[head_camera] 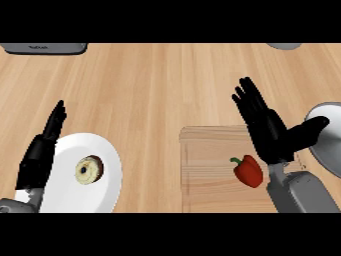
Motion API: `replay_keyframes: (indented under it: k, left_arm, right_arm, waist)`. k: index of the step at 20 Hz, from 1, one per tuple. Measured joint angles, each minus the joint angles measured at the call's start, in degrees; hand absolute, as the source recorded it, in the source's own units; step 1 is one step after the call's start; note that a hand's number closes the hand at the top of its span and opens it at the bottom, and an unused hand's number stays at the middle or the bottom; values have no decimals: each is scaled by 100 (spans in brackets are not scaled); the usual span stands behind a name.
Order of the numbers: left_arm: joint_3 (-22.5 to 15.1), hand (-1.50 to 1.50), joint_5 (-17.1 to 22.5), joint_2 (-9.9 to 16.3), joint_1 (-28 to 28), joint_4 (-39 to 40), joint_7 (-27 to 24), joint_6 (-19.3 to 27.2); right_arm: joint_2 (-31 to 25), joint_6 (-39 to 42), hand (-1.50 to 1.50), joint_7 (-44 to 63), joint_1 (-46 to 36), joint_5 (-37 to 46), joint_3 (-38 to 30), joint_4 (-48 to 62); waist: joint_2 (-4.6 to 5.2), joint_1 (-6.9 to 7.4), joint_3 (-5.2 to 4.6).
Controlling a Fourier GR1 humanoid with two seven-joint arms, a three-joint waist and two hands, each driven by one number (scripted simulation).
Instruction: Pick the bell pepper from the cutting board and place it in the pan
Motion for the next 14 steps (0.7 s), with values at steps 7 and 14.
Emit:
replay_keyframes:
  k: [7,14]
  left_arm:
    - [-178,0,134,44,-353,-163,383,-555]
    - [-252,0,406,16,-614,-406,1063,-975]
  right_arm:
    - [-1346,1141,150,442,-658,692,194,1089]
    - [-1896,549,-150,-773,-367,2532,687,2020]
  waist:
    - [-42,135,83]
    - [-87,87,134]
